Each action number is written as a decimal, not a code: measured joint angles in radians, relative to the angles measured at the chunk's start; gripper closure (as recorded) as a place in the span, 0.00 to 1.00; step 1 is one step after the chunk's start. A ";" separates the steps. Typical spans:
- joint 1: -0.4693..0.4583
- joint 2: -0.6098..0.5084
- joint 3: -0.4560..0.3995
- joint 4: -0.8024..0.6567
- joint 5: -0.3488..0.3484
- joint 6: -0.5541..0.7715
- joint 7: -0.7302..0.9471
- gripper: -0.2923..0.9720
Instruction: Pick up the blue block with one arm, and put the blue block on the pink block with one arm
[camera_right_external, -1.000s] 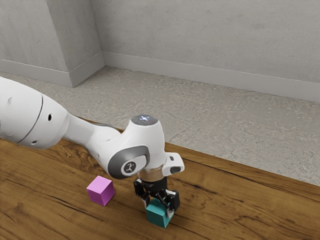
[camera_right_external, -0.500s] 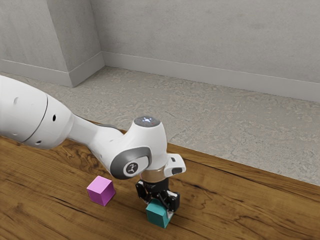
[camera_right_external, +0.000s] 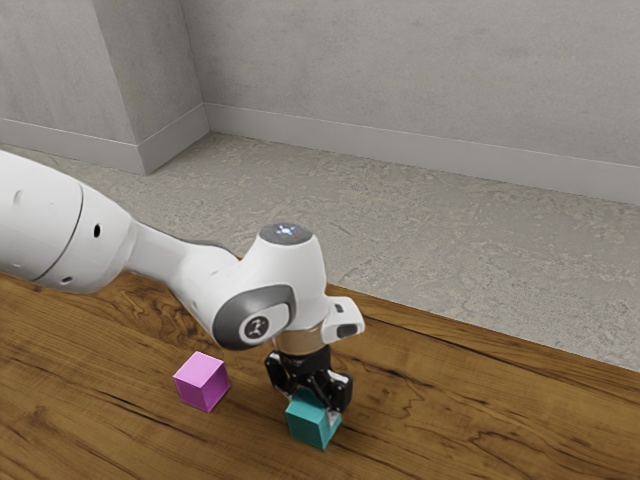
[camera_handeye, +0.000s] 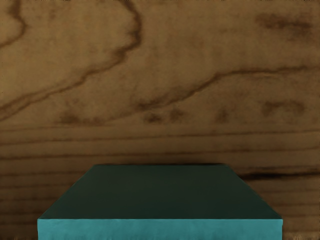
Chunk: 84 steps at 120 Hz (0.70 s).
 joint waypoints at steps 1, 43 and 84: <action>0.000 -0.002 0.000 -0.001 0.000 0.000 0.000 0.44; 0.053 -0.141 0.000 -0.048 0.010 -0.050 -0.013 0.46; 0.234 -0.237 -0.001 -0.065 0.012 -0.143 0.064 0.47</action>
